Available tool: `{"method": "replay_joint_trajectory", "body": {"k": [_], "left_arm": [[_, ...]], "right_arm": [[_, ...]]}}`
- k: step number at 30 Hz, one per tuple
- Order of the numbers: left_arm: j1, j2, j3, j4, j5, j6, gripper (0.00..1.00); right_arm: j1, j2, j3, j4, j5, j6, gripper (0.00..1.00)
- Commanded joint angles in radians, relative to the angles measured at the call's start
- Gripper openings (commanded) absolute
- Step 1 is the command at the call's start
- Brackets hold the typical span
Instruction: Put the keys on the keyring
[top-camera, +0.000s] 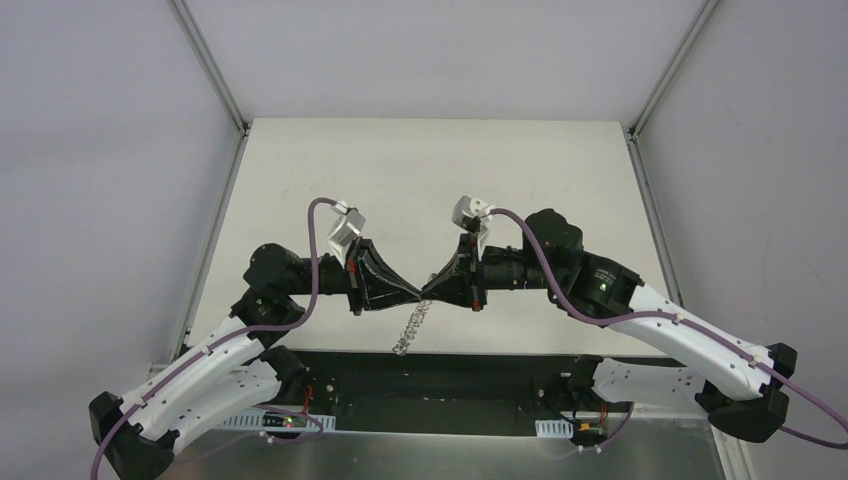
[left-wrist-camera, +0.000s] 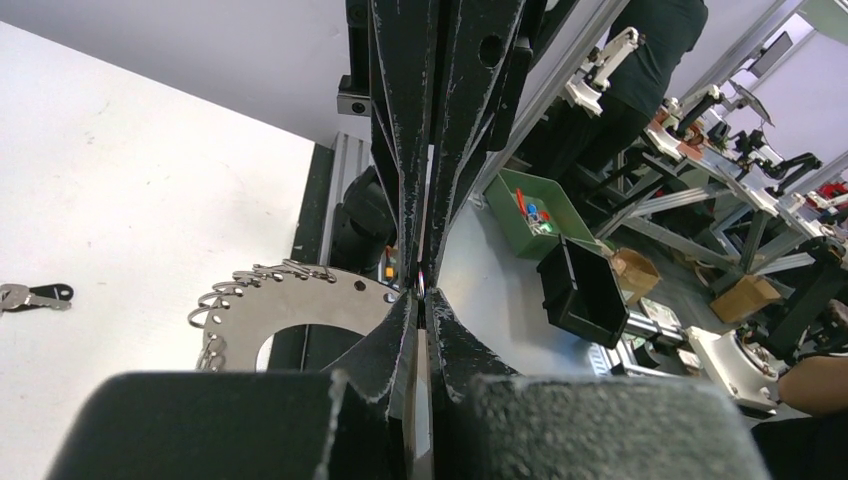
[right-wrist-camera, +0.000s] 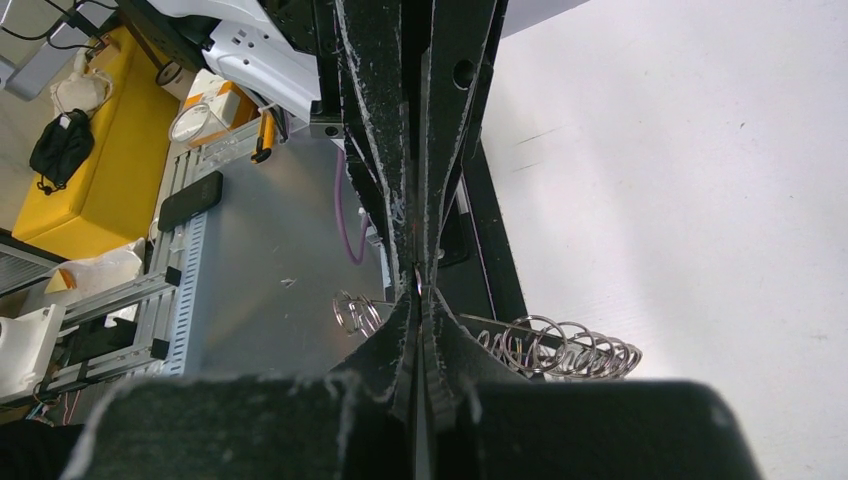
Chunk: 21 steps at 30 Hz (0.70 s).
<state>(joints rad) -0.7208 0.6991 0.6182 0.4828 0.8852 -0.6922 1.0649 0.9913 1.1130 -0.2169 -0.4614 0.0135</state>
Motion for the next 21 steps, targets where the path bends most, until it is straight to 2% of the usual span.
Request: {"method": "replay_joint_trajectory", "body": {"k": [1,10,17,21], "left_arm": [[-0.009,-0.040,-0.028,0.097,-0.006,0.002,0.00],[-0.009,-0.085,-0.050,0.046,-0.096,0.069,0.00],[-0.009,-0.082,-0.047,0.042,-0.093,0.083,0.00],[-0.008,-0.080,-0.049,0.040,-0.095,0.086,0.00]], "right_arm": [[0.007,-0.015,0.049,0.099,-0.030,0.013,0.00],[0.006,-0.043,0.042,0.070,-0.021,0.012,0.01],[0.006,-0.070,0.027,0.048,0.034,0.008,0.37],[0.007,-0.107,0.010,0.036,0.110,0.005,0.47]]}}
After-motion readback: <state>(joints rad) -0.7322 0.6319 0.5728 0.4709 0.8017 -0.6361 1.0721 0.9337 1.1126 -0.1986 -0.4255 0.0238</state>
